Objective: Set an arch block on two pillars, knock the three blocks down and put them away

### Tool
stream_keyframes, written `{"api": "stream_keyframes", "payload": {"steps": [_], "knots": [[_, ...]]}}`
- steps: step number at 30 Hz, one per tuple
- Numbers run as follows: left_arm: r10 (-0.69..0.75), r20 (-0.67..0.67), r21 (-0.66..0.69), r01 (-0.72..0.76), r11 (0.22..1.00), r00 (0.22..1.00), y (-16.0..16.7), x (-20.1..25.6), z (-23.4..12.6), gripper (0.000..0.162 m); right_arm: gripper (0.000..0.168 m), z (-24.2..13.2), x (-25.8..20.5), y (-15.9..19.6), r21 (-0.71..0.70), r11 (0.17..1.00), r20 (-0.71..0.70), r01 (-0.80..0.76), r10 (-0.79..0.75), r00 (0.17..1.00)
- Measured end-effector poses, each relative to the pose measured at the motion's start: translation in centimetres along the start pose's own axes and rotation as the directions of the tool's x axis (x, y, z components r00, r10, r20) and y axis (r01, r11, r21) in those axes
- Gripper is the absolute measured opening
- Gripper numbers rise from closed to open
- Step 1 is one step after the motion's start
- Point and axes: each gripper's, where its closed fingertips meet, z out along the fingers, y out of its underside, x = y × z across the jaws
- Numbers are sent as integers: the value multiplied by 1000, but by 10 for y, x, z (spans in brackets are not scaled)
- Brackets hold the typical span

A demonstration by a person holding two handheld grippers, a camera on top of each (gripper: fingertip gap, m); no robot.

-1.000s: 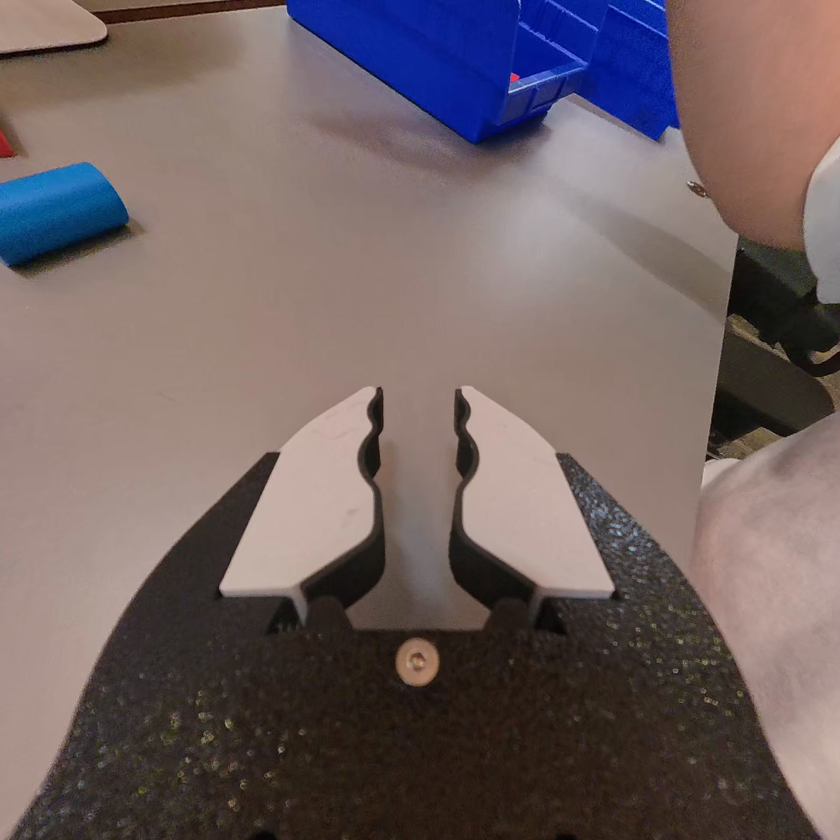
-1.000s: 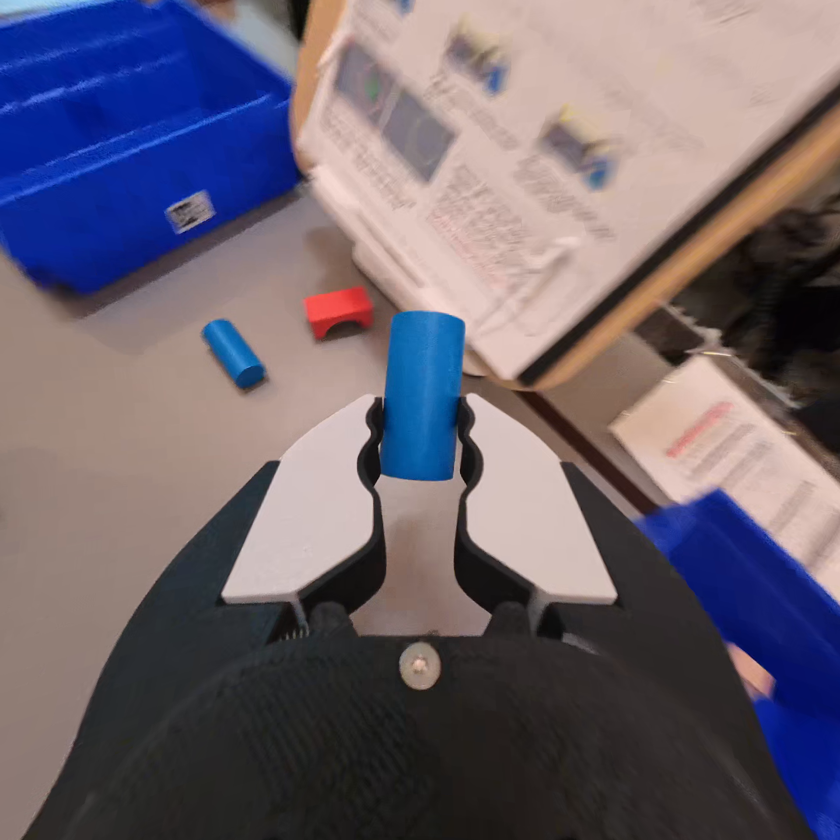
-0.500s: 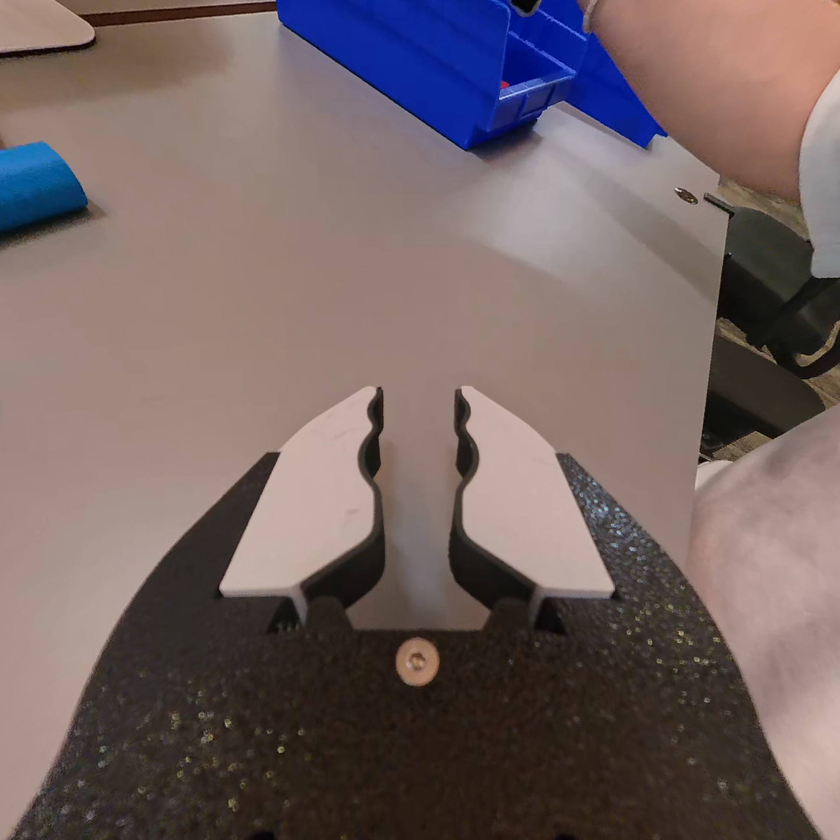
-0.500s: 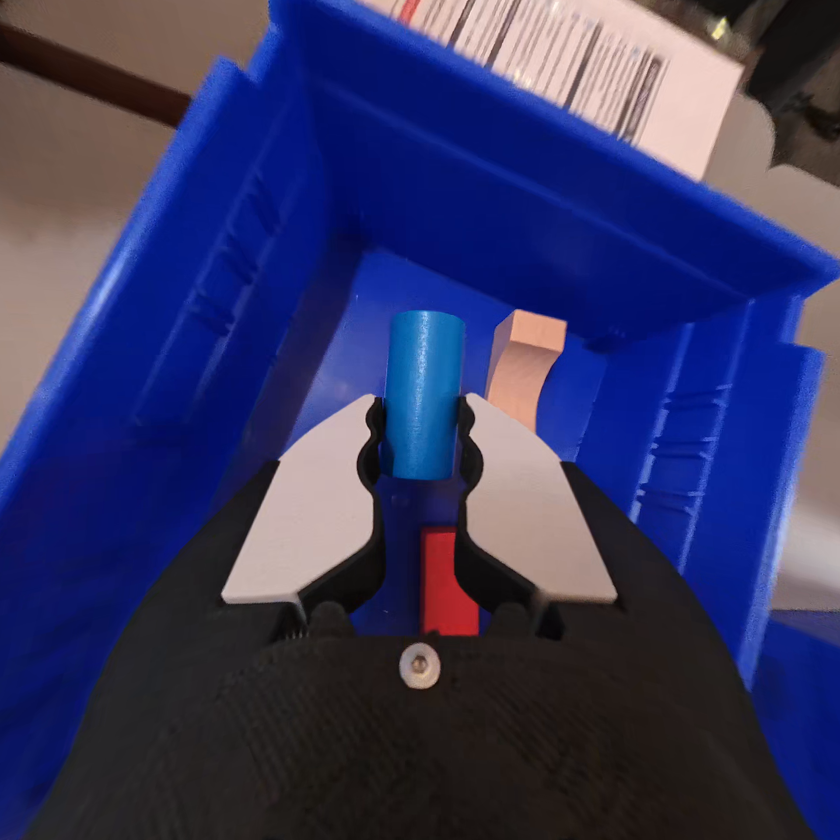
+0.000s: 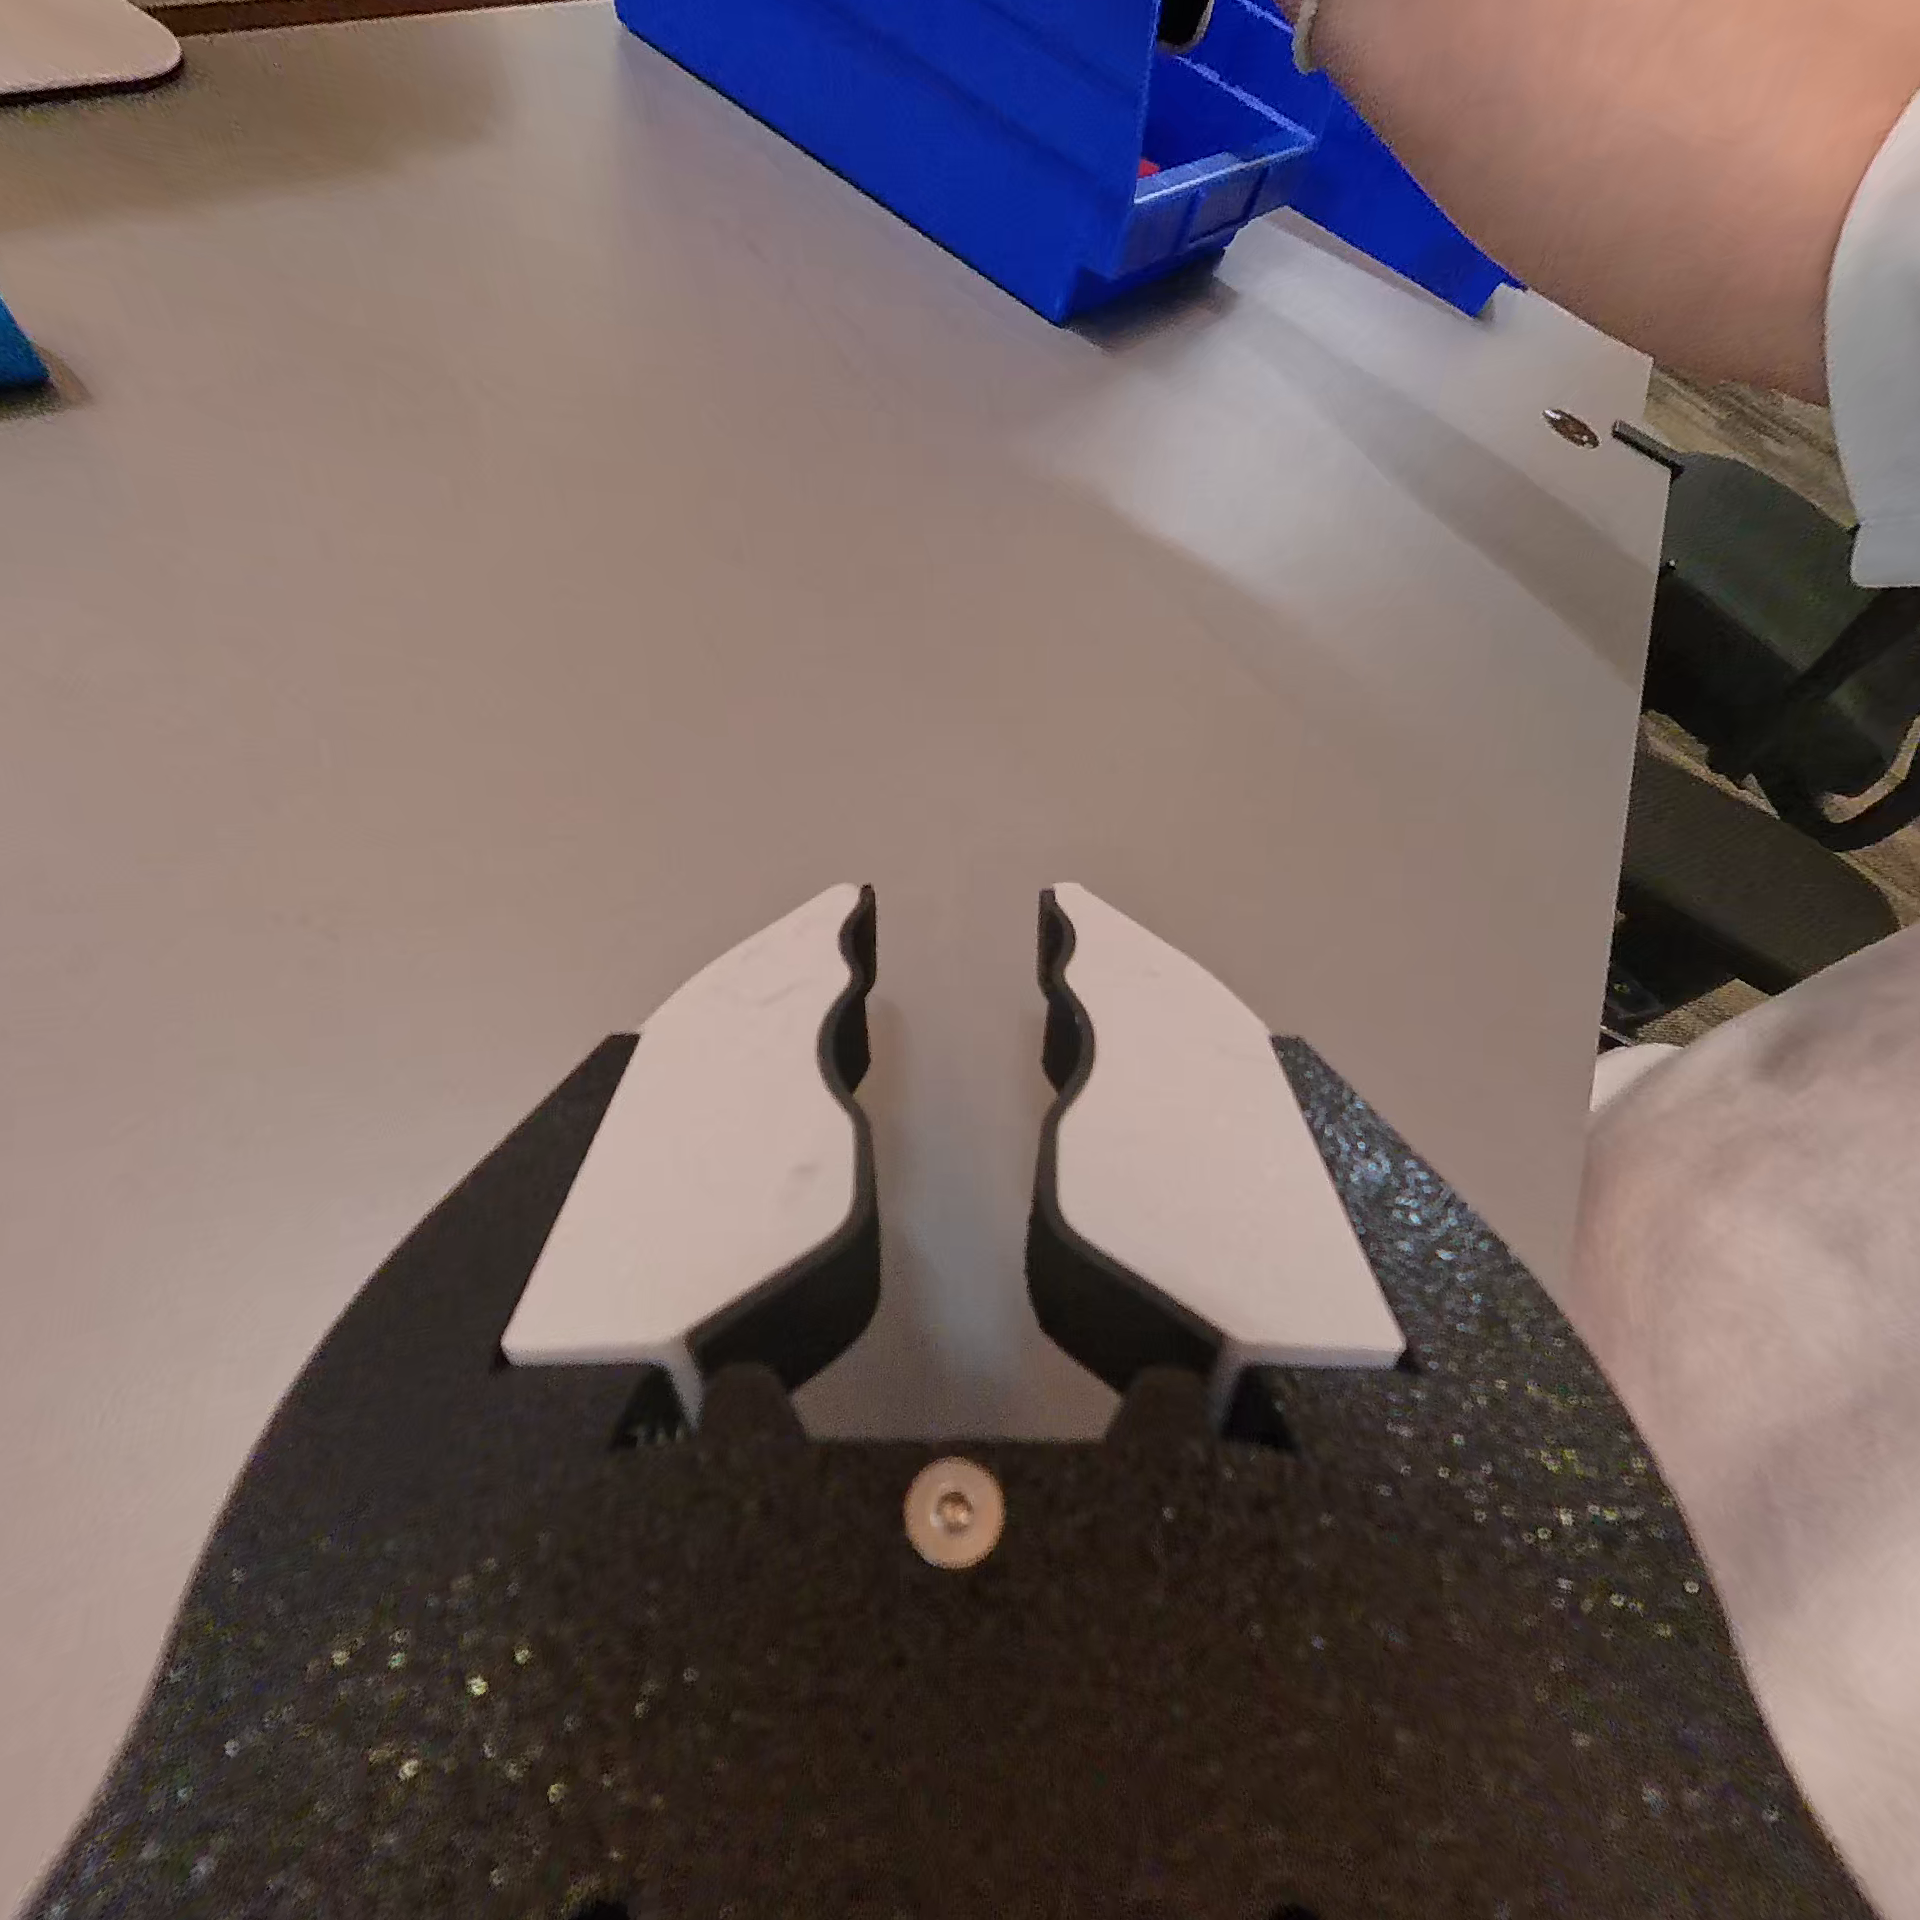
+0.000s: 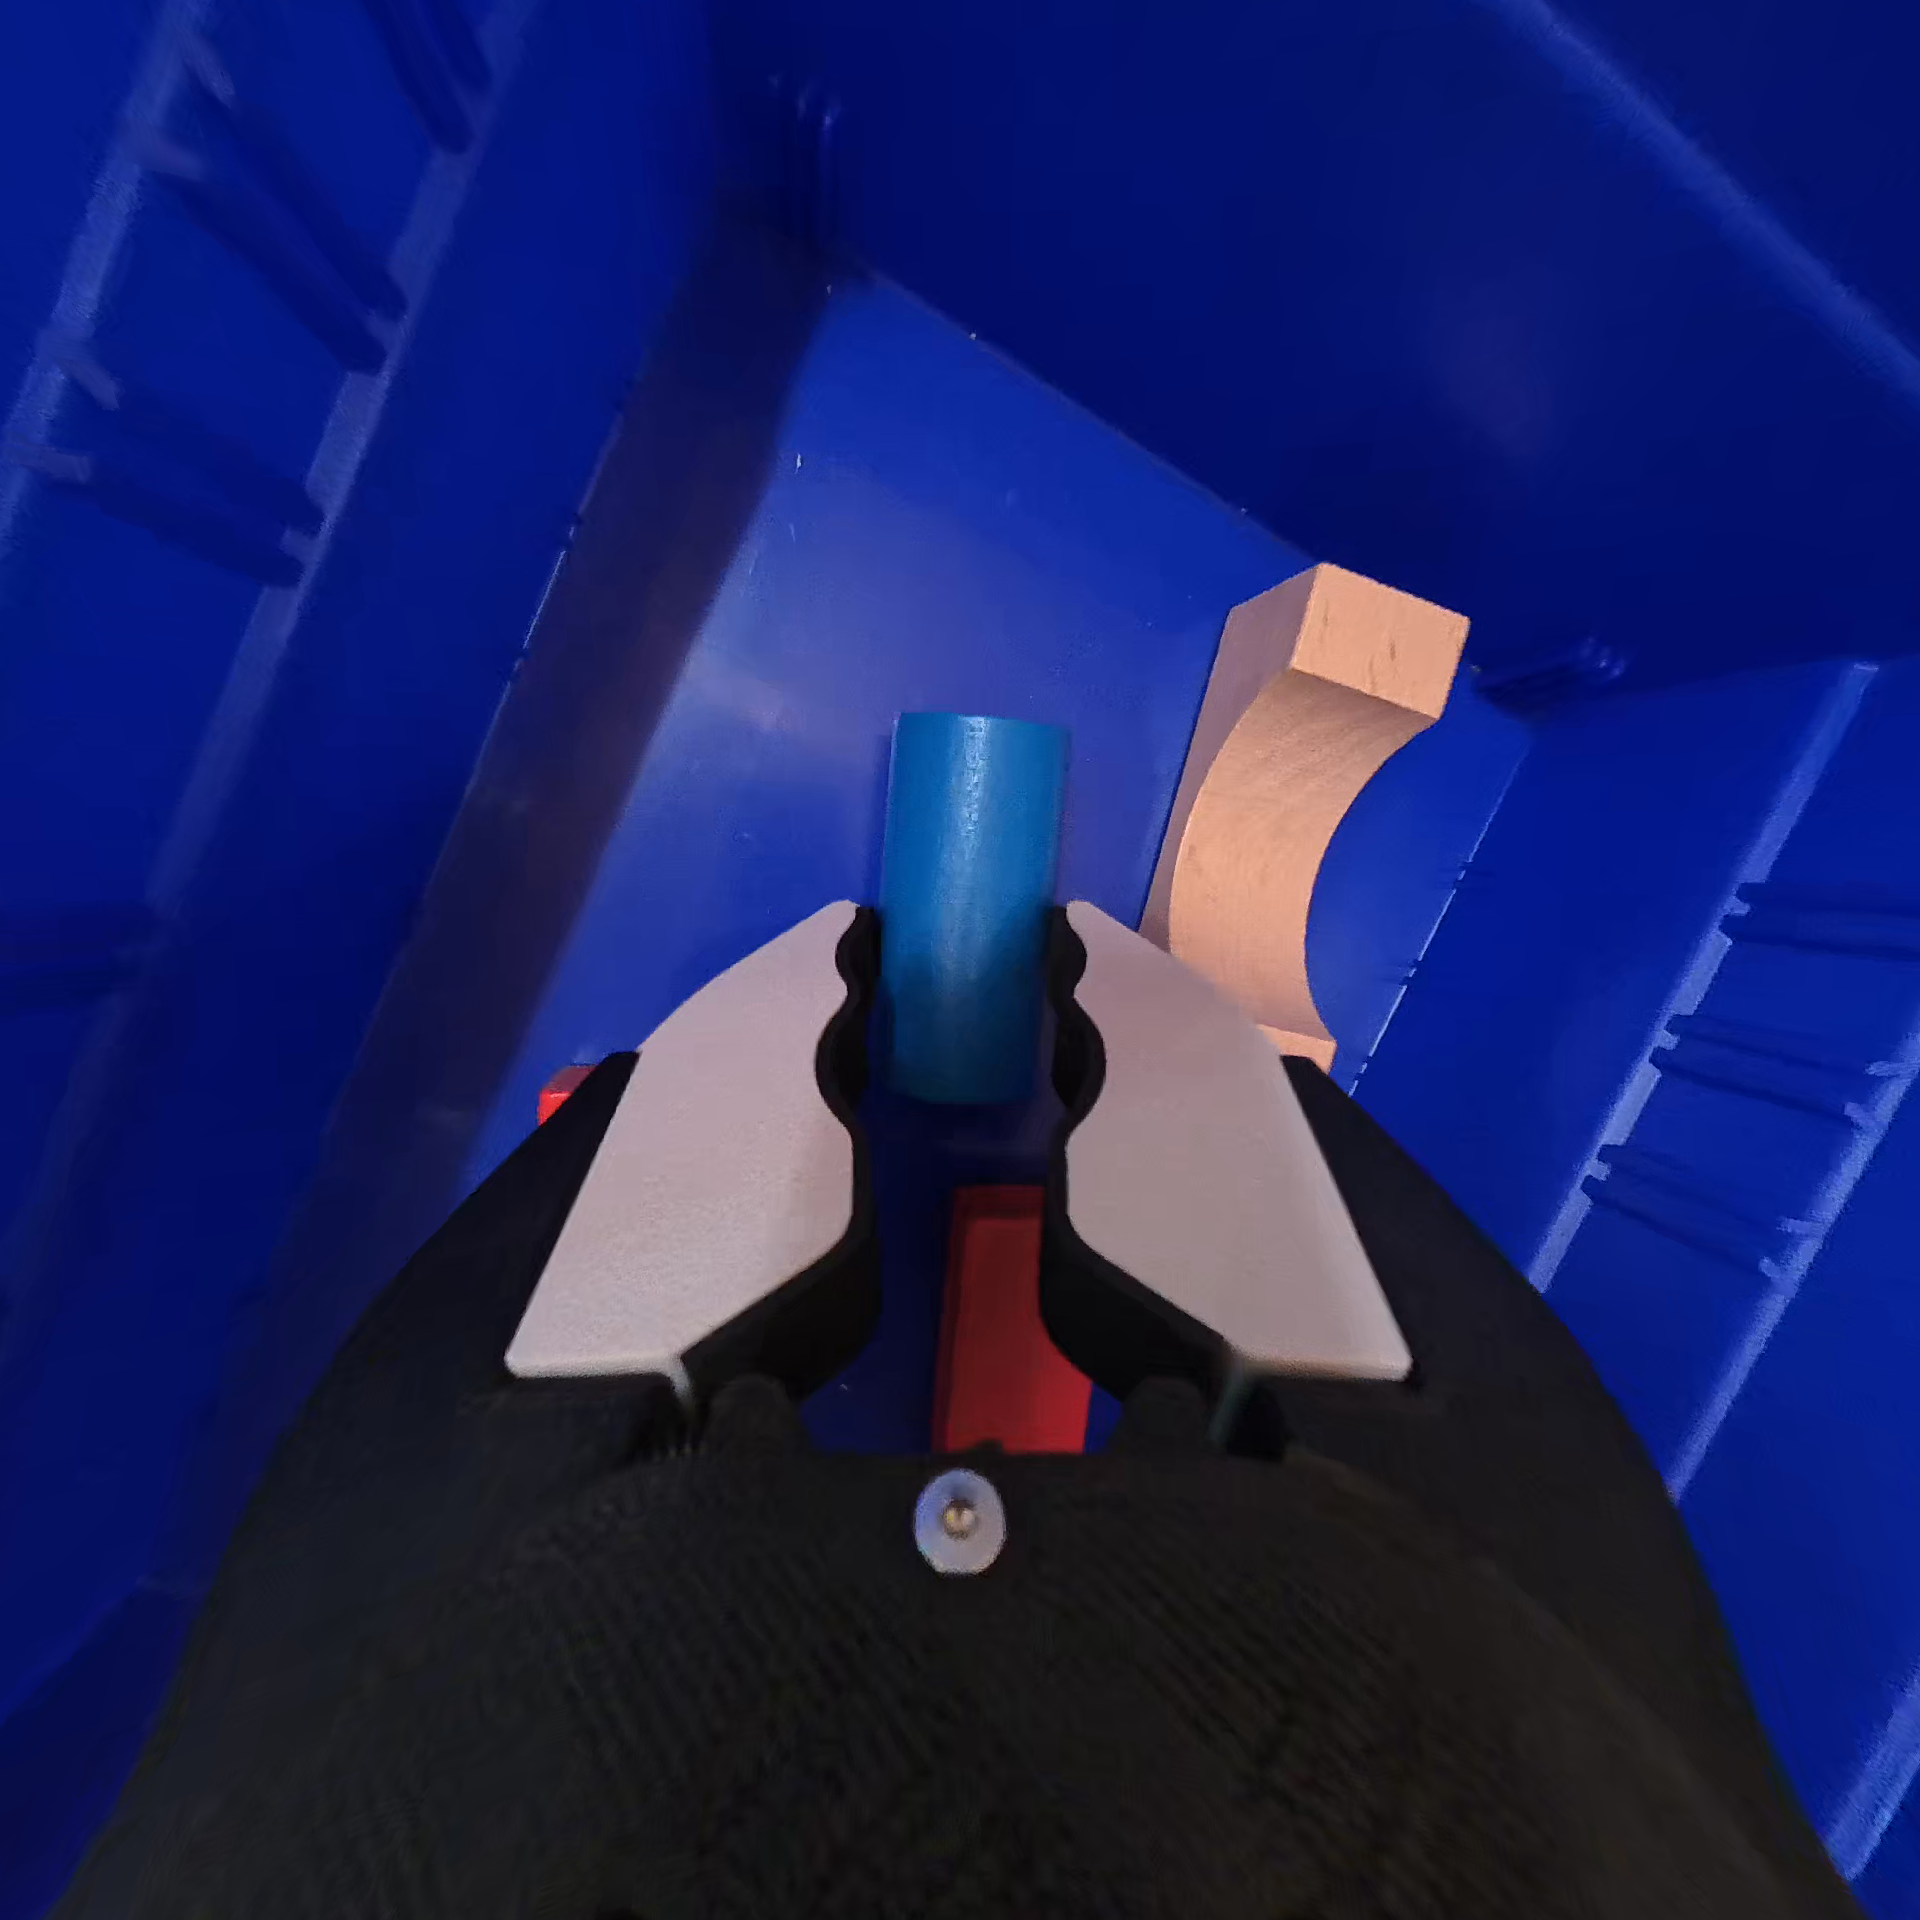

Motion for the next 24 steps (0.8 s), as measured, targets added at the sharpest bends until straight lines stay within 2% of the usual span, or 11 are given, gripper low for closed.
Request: {"api": "stream_keyframes", "payload": {"steps": [3,4,6,8,10,12,15,20,24], "knots": [[-2,0,1,2,1000,1000,0,0,0,29,53,-12,8,-4,-6,999,-89,45,-46,995],[-2,3,0,2,1000,1000,0,0,0,29,59,-24,11,-9,18,999,-126,48,-46,991],[-4,7,2,4,1000,1000,1,-1,-2,29,60,-60,7,-32,138,989,-175,46,-22,984],[-11,10,5,10,1000,1000,2,-1,-3,29,66,-104,-25,-63,307,947,-122,93,-57,991],[-14,8,9,14,1000,1000,1,-2,-3,29,69,-141,-80,-88,444,875,-22,191,-202,979],[-14,3,14,14,1000,1000,-1,-1,-2,29,71,-161,-142,-105,531,795,49,293,-375,926],[-4,-6,13,4,1000,1000,-3,0,0,29,79,-164,-237,-115,589,713,169,380,-568,805],[16,-17,-7,-16,1000,1000,-2,5,1,29,81,-124,-346,-135,626,598,184,501,-737,650],[29,-9,-15,-29,999,1000,0,7,-5,29,72,-90,-398,-145,623,609,291,492,-764,576]]}}
